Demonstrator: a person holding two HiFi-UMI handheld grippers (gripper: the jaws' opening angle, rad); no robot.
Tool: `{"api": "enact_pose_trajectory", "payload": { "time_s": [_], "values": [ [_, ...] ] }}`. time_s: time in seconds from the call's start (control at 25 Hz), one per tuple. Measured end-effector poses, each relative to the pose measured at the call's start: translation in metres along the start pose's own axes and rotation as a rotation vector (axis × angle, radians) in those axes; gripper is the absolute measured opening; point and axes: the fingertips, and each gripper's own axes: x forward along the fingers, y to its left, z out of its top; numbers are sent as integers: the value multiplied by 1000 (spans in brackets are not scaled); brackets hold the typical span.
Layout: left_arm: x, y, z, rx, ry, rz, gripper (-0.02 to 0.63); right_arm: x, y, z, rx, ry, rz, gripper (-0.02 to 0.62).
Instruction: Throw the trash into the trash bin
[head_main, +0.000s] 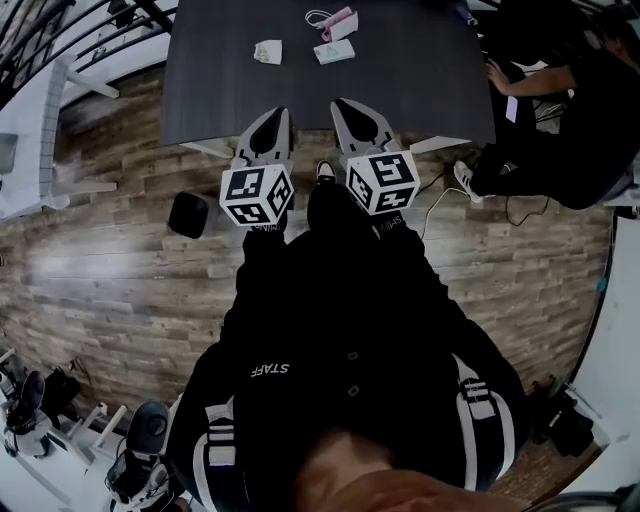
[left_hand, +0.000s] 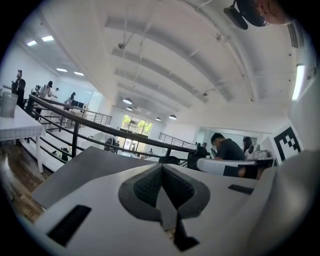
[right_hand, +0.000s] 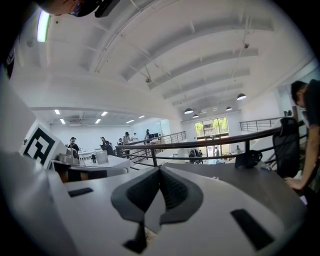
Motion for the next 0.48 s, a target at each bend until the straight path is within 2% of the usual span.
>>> {"api": "enact_pose_trajectory", "payload": {
  "time_s": [0.2, 0.48],
  "values": [
    [65, 11, 11, -39, 15, 5, 2, 48, -48, 15, 16, 13, 17, 15],
    [138, 32, 17, -5, 77, 35, 2, 105, -91, 12, 52, 64, 38, 15]
  ]
}}
